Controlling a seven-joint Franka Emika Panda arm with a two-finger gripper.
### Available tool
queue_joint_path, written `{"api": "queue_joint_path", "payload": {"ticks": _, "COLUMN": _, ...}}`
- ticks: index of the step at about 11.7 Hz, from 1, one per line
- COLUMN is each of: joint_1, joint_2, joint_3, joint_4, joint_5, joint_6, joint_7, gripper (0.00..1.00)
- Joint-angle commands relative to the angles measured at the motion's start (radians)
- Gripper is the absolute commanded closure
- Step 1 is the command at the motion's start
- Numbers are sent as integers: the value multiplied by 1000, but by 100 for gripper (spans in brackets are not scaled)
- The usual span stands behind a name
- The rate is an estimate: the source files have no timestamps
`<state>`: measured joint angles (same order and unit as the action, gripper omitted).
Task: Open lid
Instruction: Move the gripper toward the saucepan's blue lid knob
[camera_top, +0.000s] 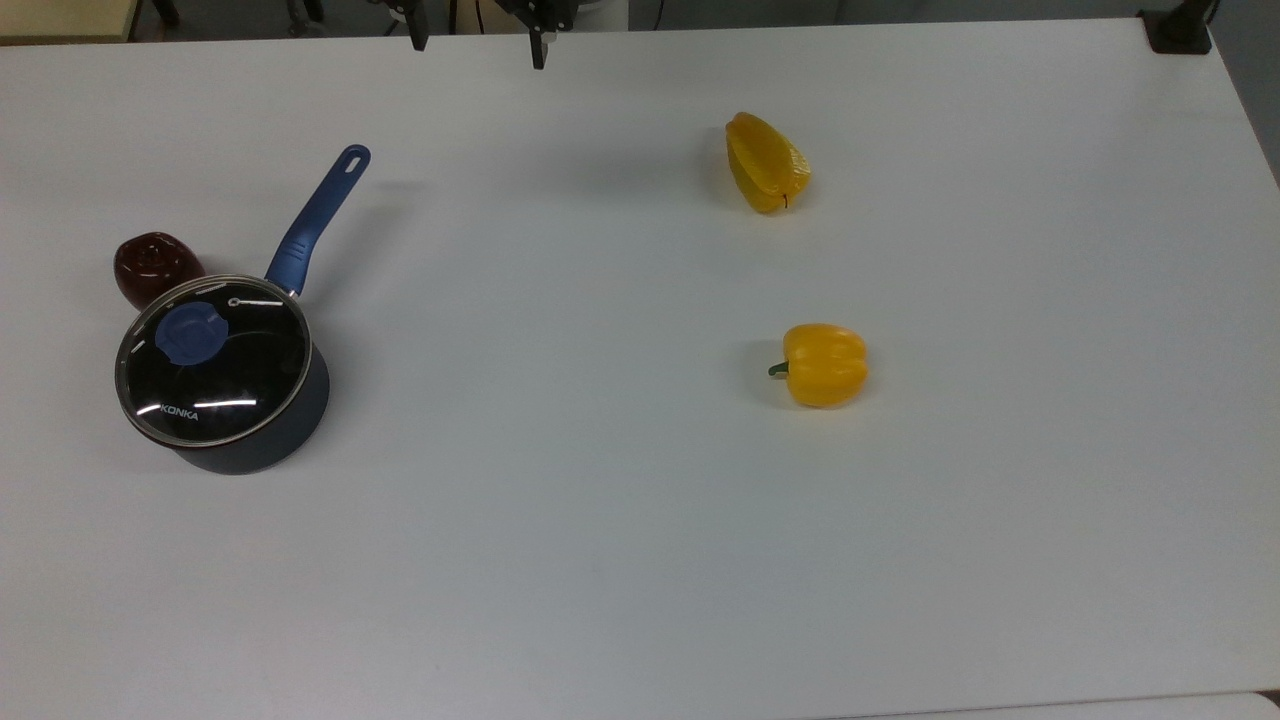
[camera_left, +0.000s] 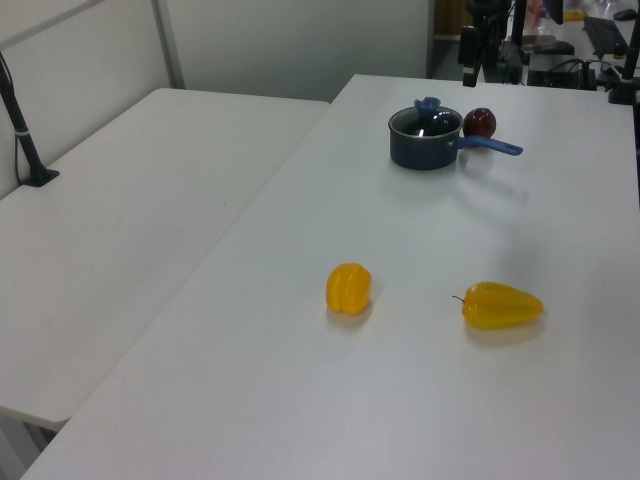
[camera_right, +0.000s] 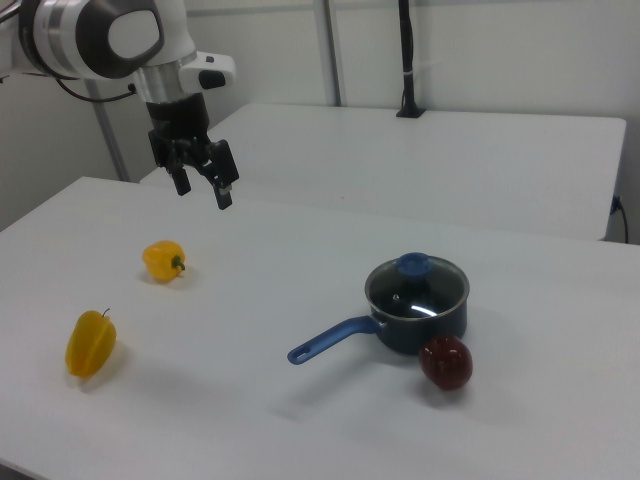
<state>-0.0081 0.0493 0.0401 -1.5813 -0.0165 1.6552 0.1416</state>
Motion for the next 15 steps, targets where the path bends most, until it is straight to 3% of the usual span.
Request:
{"api": "queue_joint_path", "payload": {"ticks": 1, "joint_1": 2, "joint_2": -17, "joint_3": -8, "joint_4": -19, "joint_5": 12, "joint_6": 20, "joint_7": -24, "gripper": 0}}
{"api": "queue_joint_path", "payload": {"ticks": 5, "joint_1": -10, "joint_2": -2, "joint_3": -19, "joint_4": 10, "joint_5": 10, "joint_6": 20, "joint_7": -24, "gripper": 0}}
{"api": "queue_joint_path", "payload": {"ticks": 9, "joint_1": -148, "joint_2": 66, "joint_3": -25, "joint_4": 70, "joint_5": 26, "joint_6": 56, "joint_7": -25, "gripper": 0}}
{"api": "queue_joint_path", "payload": {"ticks": 12, "joint_1": -220, "joint_2": 156, "joint_3": -28, "joint_4": 70, "joint_5": 6, "joint_6": 309, "joint_7": -30, "gripper": 0}}
{"api": "queue_joint_path", "payload": {"ticks": 15, "joint_1": -248, "joint_2": 242, "joint_3": -28, "joint_4": 66, "joint_5": -5, "joint_6": 516, "joint_7": -73, "gripper": 0}}
